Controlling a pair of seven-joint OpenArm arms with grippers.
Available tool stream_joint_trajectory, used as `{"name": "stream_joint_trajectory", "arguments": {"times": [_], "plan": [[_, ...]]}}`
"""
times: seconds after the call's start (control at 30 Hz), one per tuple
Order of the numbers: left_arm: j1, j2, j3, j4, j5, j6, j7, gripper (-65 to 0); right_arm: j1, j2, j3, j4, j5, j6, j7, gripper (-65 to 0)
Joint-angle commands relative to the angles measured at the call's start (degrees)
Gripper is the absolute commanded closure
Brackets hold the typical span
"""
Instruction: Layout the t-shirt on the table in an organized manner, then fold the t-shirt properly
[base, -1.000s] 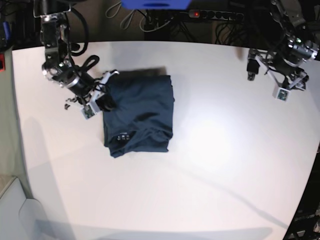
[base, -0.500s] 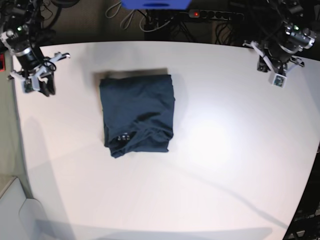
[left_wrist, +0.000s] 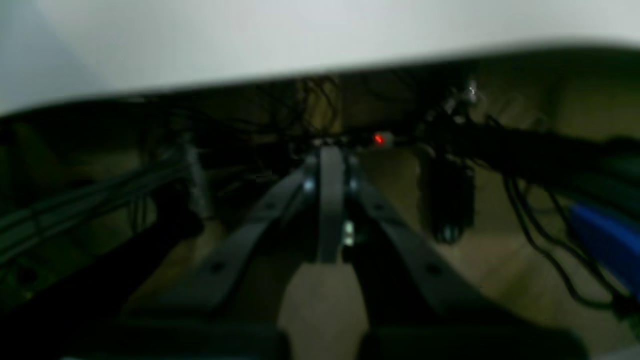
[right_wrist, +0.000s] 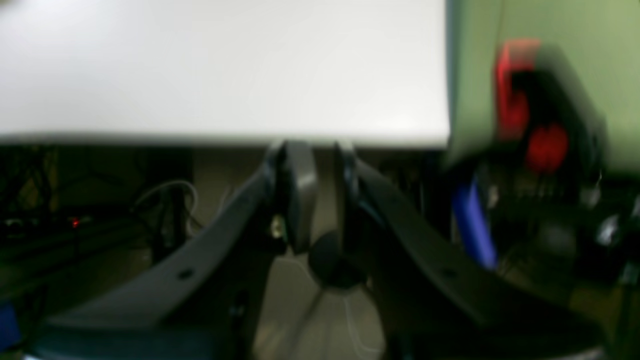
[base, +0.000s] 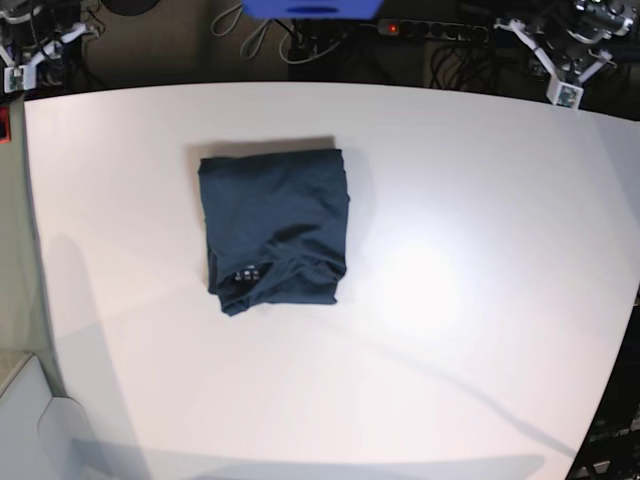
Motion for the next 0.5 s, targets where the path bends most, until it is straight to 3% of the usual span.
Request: {"name": "stream_joint_trajectory", "arguments": {"times": [0.0, 0.17, 0.3, 0.47], "plan": [[2.12, 0.0, 1.22, -0.2, -0.66, 0.07, -2.18, -0.2, -0.68, 0.91, 1.16, -1.19, 0.71, -0.18, 1.4, -6.2], [6.34, -0.18, 7.63, -9.52, 1.18, 0.07, -10.98, -0.2, -0.07, 3.02, 1.16, -11.38, -2.98, -0.18, 1.84, -3.5], [5.2, 0.08, 10.71, -22.53, 5.76, 0.07, -17.83, -0.2, 1.16, 3.11, -0.34, -19.21, -5.97, -0.18, 8.17, -3.1], [-2.18, -0.18, 12.12, -41.78, 9.71, 0.21, -28.38, -0.1, 4.68, 3.46, -6.58, -34.07, -9.31, -0.18, 14.5, 0.0]]}}
